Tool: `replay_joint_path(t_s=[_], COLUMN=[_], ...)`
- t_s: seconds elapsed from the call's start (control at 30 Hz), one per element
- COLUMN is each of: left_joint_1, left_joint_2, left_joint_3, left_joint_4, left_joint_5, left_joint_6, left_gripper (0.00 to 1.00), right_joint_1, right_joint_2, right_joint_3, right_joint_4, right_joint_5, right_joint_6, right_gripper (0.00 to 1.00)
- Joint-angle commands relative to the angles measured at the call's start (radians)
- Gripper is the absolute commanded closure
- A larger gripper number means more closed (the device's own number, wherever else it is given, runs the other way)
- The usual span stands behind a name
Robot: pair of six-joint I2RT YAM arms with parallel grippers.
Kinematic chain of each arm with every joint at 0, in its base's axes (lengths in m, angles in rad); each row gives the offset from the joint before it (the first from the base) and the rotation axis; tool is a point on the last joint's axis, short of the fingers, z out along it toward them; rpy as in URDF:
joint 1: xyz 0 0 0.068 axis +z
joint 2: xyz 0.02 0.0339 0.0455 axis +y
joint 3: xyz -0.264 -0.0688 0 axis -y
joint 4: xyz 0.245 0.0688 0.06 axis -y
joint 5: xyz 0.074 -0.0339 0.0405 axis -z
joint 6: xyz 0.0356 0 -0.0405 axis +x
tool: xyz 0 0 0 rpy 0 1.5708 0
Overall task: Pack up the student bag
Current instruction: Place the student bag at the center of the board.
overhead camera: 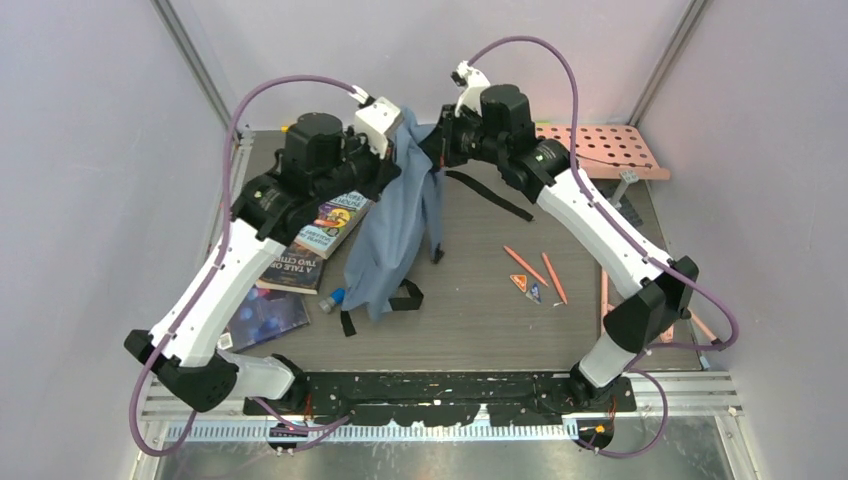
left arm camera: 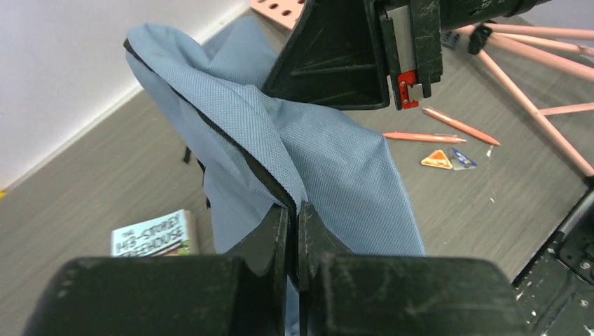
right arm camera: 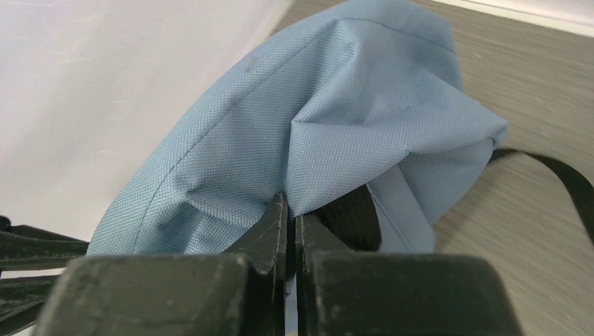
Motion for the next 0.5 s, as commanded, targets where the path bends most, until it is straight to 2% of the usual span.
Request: replay_joint_path(t_s=[0.0, 0.07, 0.17, 0.2, 0.23, 0.3, 0.4, 0.47], left_joint_1=[-0.021, -0.033, -0.065, -0.086, -0.104, -0.135, -0.161, -0.164], left_joint_2=[-0.035, -0.029, -0.01, -0.006, -0.002, 0.012, 0.028, 0.03], left_joint_3=[-0.157, -0.2, -0.251, -0.275, -0.291, -0.322, -0.36, -0.384], left_joint_4=[0.214, 0.235, 0.279, 0.3, 0.32, 0.365, 0.399, 0.412], left_joint_5=[0.099, 0.119, 0.139, 0.146, 0.147, 0.148, 0.152, 0.154], left_joint_6=[-0.098, -0.109, -0.135, -0.146, -0.156, -0.186, -0.226, -0.256], left_gripper=[1.0, 1.0, 1.0, 1.0, 1.0, 1.0, 0.9, 0.76], right_joint_1=[-0.008, -0.008, -0.009, -0.01, -0.009, -0.01, -0.011, -0.011], right_joint_2=[-0.108, -0.151, -0.22, -0.235, -0.267, -0.317, -0.393, -0.455], right_joint_3=[-0.182, -0.293, -0.371, -0.4, -0.411, -0.453, -0.514, -0.564], right_joint_4=[0.038, 0.052, 0.048, 0.037, 0.03, 0.013, -0.029, -0.039], right_joint_5=[0.203, 0.278, 0.399, 0.424, 0.481, 0.576, 0.719, 0.762], right_joint_6=[-0.059, -0.06, -0.055, -0.054, -0.048, -0.024, 0.035, 0.07], right_gripper=[0.9, 0.79, 0.65, 0.54, 0.49, 0.3, 0.19, 0.13])
